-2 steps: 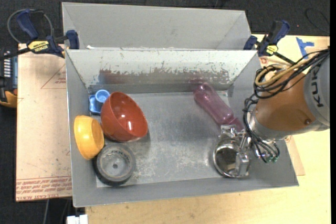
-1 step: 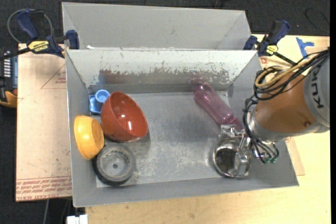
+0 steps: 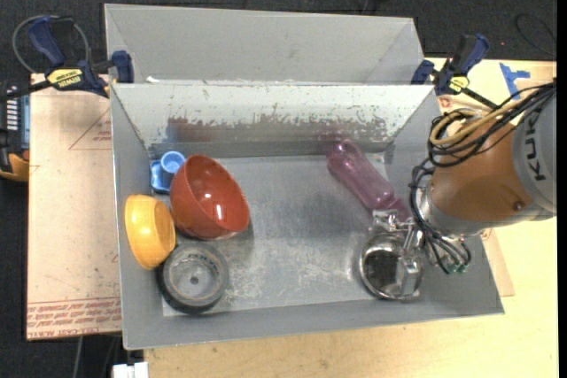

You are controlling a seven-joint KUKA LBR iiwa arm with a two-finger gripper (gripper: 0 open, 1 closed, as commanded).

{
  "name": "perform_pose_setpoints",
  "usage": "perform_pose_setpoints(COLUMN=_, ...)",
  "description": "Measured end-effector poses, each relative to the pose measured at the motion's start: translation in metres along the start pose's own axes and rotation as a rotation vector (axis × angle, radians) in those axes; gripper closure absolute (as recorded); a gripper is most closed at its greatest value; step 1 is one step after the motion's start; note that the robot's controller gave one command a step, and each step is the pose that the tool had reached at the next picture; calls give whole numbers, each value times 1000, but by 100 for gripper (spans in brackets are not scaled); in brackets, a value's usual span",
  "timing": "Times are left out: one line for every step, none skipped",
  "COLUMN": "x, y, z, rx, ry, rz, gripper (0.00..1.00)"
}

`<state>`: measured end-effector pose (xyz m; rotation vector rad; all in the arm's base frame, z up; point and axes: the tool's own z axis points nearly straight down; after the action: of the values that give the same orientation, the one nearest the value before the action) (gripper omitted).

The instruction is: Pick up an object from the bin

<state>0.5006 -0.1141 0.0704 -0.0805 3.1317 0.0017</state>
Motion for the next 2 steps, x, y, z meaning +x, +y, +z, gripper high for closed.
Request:
perform_pose_setpoints(x=1, y=1, z=0, rx=0, ry=-7, rz=12, gripper=0)
perform_pose_setpoints(x=-3, y=1, z=-1, rx=1, ry=-11, rz=0, gripper=100)
